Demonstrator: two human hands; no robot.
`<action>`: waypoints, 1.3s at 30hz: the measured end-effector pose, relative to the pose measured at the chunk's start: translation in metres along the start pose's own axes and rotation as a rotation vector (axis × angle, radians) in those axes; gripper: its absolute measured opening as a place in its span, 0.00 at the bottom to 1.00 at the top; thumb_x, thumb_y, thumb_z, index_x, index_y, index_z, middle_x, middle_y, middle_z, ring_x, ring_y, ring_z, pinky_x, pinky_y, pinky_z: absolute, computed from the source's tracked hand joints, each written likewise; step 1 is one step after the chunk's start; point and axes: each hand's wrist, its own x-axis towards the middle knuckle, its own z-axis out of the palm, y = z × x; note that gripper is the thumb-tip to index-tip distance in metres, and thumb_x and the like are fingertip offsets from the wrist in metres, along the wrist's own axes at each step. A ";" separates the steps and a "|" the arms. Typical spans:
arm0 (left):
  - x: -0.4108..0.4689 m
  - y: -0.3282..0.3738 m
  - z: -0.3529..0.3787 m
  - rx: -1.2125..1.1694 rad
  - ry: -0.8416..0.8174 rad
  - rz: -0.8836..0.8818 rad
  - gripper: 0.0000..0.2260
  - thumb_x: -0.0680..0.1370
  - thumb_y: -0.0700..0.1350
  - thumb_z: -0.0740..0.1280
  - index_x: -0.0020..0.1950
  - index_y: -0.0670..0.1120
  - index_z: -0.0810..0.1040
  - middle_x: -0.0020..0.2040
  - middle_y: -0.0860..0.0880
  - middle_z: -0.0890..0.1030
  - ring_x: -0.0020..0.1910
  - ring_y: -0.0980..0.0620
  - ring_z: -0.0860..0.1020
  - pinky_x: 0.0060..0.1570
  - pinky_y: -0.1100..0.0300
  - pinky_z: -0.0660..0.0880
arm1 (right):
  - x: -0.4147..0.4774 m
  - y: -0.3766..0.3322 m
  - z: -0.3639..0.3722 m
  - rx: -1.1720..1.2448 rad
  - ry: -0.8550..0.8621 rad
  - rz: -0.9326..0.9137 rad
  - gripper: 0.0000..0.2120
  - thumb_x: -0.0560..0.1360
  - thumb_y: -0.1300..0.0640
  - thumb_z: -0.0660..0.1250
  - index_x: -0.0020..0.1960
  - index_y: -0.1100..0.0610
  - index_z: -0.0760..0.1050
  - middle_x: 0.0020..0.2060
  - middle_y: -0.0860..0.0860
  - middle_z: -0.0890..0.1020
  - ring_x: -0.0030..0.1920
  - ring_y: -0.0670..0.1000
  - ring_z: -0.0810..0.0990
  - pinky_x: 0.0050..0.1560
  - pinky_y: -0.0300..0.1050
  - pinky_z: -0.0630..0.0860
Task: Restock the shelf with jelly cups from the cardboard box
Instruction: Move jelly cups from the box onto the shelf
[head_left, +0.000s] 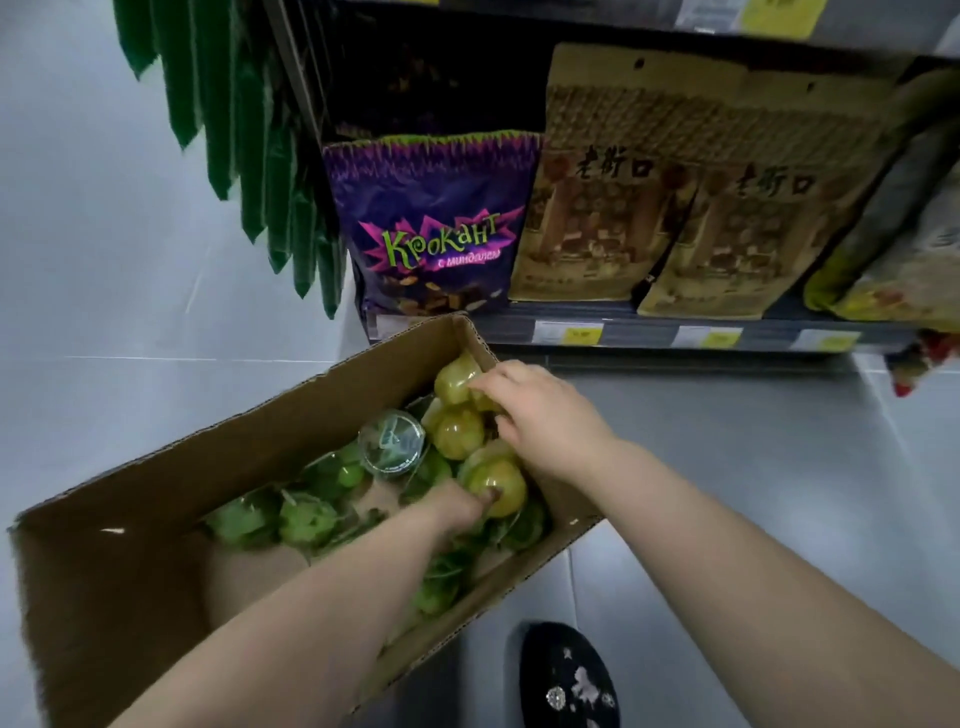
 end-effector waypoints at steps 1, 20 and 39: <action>0.007 0.003 0.007 -0.090 -0.016 -0.033 0.32 0.79 0.60 0.61 0.72 0.37 0.64 0.69 0.40 0.72 0.65 0.40 0.73 0.63 0.54 0.70 | -0.002 0.003 -0.001 0.004 0.024 0.007 0.25 0.77 0.64 0.59 0.73 0.52 0.65 0.66 0.53 0.70 0.66 0.56 0.67 0.62 0.50 0.69; 0.005 -0.037 -0.029 -0.379 0.059 -0.033 0.36 0.71 0.68 0.65 0.67 0.41 0.70 0.61 0.40 0.77 0.59 0.41 0.78 0.59 0.51 0.75 | 0.014 -0.010 0.008 -0.068 0.113 -0.015 0.19 0.78 0.59 0.60 0.68 0.50 0.70 0.62 0.50 0.73 0.63 0.53 0.70 0.55 0.48 0.72; -0.040 -0.123 -0.113 -0.997 0.014 0.120 0.20 0.71 0.59 0.71 0.57 0.49 0.76 0.48 0.47 0.84 0.45 0.50 0.83 0.48 0.59 0.80 | 0.069 -0.021 0.062 -0.741 -0.151 -0.116 0.22 0.77 0.58 0.62 0.70 0.56 0.65 0.64 0.54 0.69 0.65 0.56 0.66 0.62 0.48 0.65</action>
